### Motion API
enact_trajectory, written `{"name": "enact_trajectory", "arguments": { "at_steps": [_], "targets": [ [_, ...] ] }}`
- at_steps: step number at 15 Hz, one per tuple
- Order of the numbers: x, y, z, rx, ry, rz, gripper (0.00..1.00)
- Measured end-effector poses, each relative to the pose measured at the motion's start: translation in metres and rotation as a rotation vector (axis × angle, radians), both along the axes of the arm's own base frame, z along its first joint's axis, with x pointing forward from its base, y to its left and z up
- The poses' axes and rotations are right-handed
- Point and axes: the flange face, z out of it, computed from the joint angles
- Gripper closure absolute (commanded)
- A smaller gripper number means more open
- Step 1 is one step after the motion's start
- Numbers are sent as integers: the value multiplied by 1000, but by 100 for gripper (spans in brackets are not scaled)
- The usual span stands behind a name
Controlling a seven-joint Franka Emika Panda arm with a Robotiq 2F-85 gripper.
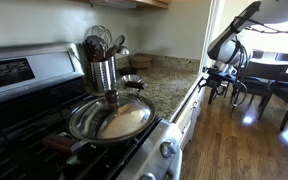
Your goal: Open the topmost drawer on the right
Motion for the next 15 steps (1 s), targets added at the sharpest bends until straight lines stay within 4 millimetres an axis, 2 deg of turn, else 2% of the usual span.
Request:
{"name": "enact_trajectory", "arguments": {
  "at_steps": [3,6,15],
  "targets": [
    [17,3,-13,22,-20,-23,0],
    [29,5,-18,35,-43,-32,0],
    [32,-5,-25,47,-51,-52,0]
  ]
}}
